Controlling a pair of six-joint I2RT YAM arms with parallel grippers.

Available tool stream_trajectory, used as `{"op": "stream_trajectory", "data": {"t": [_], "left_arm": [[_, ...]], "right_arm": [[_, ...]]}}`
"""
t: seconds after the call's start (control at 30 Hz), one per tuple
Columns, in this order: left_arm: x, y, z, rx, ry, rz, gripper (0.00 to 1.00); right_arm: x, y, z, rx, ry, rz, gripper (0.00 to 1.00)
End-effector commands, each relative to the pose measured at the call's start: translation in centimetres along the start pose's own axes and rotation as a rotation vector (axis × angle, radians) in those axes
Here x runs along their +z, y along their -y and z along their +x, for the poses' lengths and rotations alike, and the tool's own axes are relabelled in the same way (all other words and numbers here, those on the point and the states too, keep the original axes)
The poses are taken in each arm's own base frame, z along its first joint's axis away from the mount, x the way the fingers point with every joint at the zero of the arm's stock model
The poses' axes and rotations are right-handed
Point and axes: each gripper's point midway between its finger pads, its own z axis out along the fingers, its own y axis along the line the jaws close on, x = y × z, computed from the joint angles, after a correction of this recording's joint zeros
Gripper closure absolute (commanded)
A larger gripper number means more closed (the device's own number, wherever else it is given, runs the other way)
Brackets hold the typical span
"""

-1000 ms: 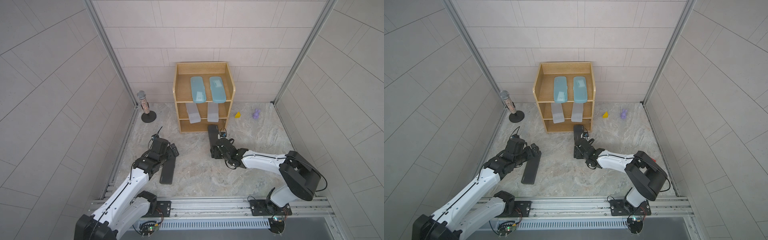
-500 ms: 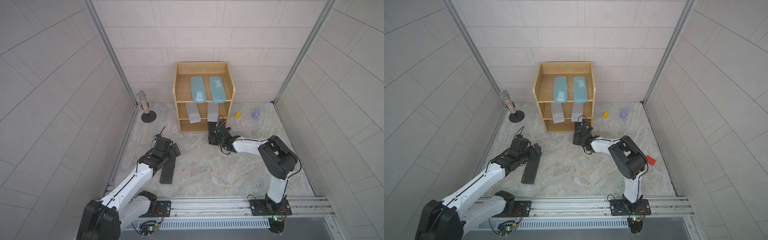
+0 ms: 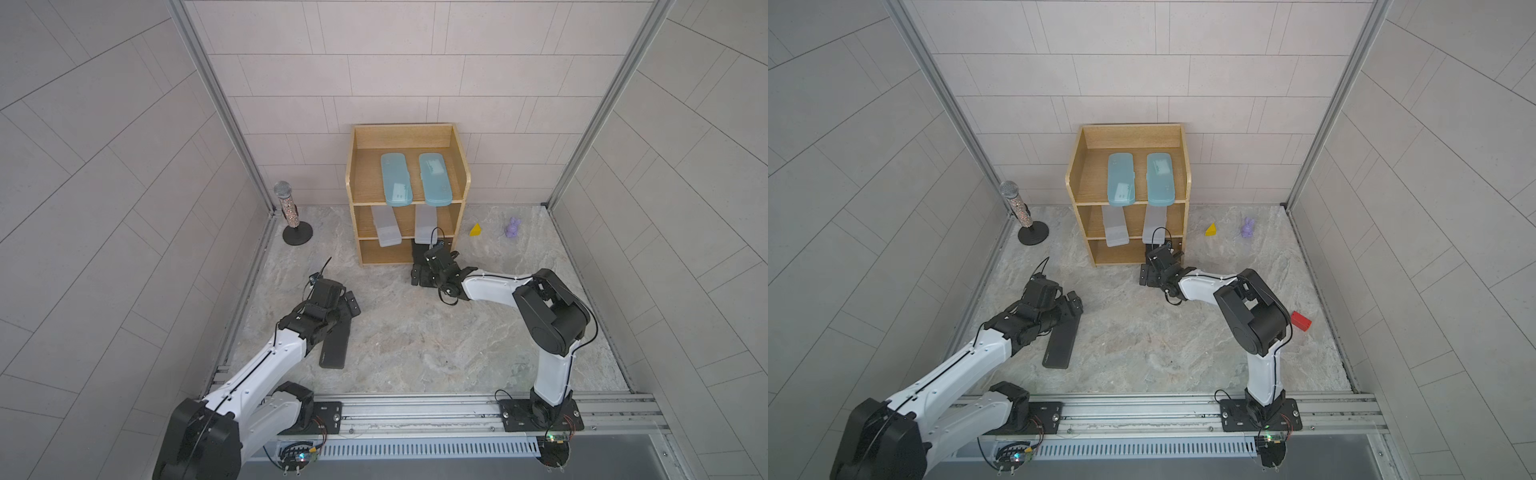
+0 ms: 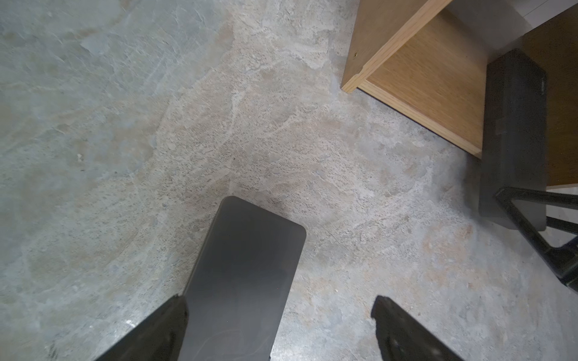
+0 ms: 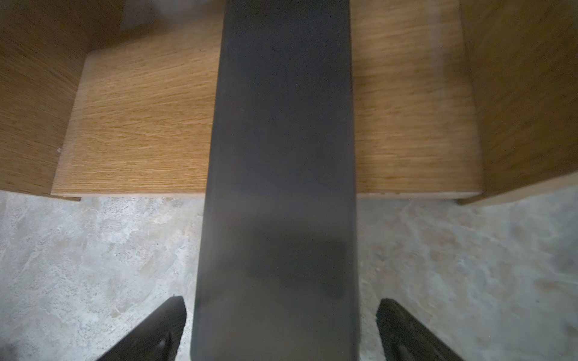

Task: Place the pencil cases on the shelf according to color
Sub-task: Place the pencil case on the shelf.

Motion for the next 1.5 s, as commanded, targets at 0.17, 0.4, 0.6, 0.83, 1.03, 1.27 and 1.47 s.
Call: {"op": "stream_trajectory", "data": {"t": [0.17, 0.4, 0.6, 0.83, 1.03, 1.27, 1.47], "left_arm": [[0.0, -2.9, 0.4, -0.014, 0.018, -0.139, 0.00], [1.2, -3.6, 1.7, -0.011, -0.032, -0.174, 0.00], [1.6, -4.7, 3.1, -0.010, -0.061, -0.200, 0.00], [2.6, -4.6, 4.2, 0.002, -0.110, -0.218, 0.00], [2.6, -3.3, 5.6, 0.027, -0.150, -0.176, 0.00], [1.9, -1.9, 7.2, 0.029, -0.151, -0.122, 0.00], [1.2, -1.4, 7.4, -0.030, -0.114, -0.064, 0.00]], "right_arm": [[-3.8, 0.2, 0.7, -0.027, 0.034, -0.026, 0.00], [-4.4, 0.6, 2.7, -0.001, 0.027, -0.051, 0.00], [-3.1, -0.7, 3.4, 0.017, 0.001, -0.117, 0.12], [-1.5, -1.8, 2.3, 0.030, 0.015, -0.144, 0.28], [-1.2, -1.6, 1.3, 0.033, 0.033, -0.164, 0.31], [-2.3, -1.7, 0.6, 0.067, 0.072, -0.261, 0.26], [-5.2, -0.7, 2.6, 0.060, 0.033, -0.270, 0.11]]}}
